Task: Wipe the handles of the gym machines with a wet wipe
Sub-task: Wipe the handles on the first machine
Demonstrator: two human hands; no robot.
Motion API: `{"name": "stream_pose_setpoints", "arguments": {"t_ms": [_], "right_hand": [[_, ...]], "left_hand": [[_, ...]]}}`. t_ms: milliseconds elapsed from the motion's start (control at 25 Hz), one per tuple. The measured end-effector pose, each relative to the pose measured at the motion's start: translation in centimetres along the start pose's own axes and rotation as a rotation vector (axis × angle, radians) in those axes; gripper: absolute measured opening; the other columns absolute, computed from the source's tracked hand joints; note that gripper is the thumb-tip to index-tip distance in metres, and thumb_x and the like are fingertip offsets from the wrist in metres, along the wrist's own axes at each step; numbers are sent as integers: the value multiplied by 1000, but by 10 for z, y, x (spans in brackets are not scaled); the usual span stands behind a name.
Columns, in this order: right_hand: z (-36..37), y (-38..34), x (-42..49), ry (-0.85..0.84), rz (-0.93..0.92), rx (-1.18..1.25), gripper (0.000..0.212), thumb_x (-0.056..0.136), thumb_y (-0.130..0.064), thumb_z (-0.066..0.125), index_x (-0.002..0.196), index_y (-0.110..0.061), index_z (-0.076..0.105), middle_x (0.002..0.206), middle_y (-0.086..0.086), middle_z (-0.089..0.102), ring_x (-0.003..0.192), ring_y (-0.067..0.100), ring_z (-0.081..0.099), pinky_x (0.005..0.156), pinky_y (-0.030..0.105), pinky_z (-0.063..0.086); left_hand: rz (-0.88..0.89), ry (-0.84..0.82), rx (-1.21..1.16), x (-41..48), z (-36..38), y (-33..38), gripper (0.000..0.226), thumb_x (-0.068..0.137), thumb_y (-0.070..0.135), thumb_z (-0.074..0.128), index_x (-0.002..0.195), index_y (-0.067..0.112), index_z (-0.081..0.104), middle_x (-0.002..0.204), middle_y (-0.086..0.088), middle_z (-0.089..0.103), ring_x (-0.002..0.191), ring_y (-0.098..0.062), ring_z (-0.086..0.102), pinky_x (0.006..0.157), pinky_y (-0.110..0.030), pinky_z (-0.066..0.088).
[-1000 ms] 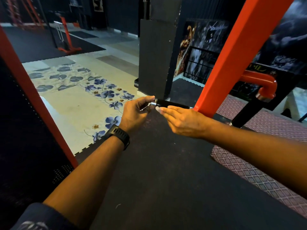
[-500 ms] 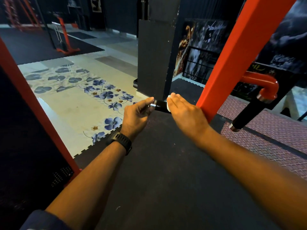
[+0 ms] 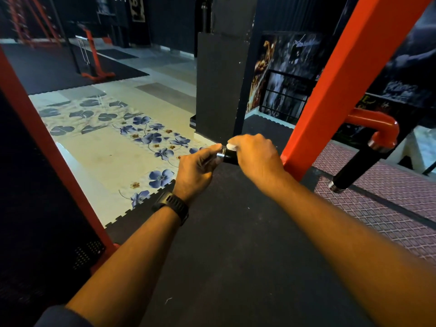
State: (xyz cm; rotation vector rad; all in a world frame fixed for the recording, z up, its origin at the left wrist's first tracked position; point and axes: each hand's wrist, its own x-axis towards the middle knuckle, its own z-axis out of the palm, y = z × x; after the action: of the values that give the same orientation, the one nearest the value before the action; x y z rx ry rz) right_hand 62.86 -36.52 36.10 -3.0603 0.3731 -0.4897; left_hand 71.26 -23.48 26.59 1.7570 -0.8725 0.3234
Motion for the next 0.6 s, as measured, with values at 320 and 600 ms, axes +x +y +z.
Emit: {"name": "stream_pose_setpoints", "arguments": {"t_ms": [320,600], "right_hand": [[-21,10,-5,-164,0,-284,29,91,0,61,117,-11,62,84,7,54,80,26,59,64,35,44],[-6,11,-31,-40,42,-375,30,94,1,56,124,-5,56,109,10,62,100,26,66,72,34,53]], "left_hand": [[-16,6,20,4,2,-5,41,92,9,70,131,18,62,120,12,62,106,22,54,98,-13,47],[44,36,95,6,5,-6,40,92,10,71,131,19,63,117,12,64,105,17,57,94,-7,45]]}}
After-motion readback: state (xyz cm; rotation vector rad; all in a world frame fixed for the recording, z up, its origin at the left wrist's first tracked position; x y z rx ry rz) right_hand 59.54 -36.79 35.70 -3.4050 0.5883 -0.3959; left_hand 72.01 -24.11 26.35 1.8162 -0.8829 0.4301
